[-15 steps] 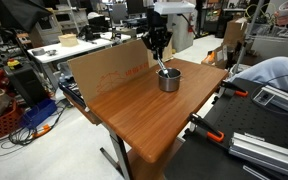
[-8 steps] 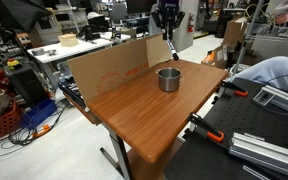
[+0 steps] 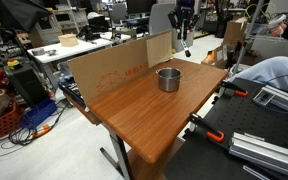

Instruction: Take the marker out of the pot and put it on the table

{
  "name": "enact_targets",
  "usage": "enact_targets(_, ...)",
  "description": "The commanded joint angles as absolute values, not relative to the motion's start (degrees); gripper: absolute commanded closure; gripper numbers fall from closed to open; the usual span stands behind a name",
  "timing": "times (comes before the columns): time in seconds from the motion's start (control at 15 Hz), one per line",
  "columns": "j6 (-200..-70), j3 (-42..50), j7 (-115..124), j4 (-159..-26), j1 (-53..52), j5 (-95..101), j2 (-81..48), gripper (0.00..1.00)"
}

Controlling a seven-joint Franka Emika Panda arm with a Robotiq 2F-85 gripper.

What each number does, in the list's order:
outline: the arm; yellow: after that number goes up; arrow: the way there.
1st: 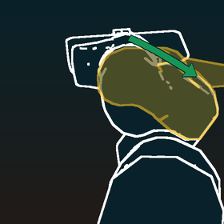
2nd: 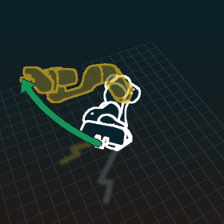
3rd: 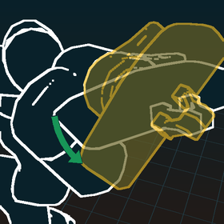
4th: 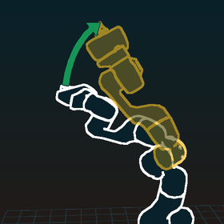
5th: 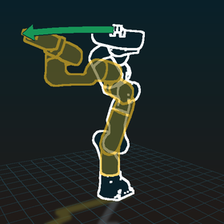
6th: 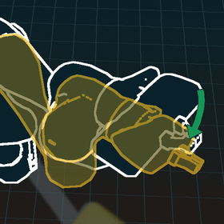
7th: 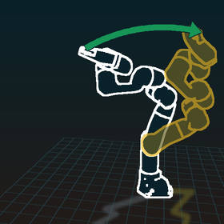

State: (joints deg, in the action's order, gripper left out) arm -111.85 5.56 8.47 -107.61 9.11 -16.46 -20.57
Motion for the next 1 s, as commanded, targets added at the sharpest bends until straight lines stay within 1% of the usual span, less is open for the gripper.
enact_targets(0.0, -107.1, 5.9, 7.6, -102.1, 10.8, -18.9, -26.4, 0.95)
enact_targets(0.27, -107.3, 5.6, 7.3, -98.5, 12.0, -19.2, -32.0, 0.95)
enact_targets(0.93, -102.2, 5.7, 8.2, -88.1, 14.8, -19.5, -44.0, 0.95)
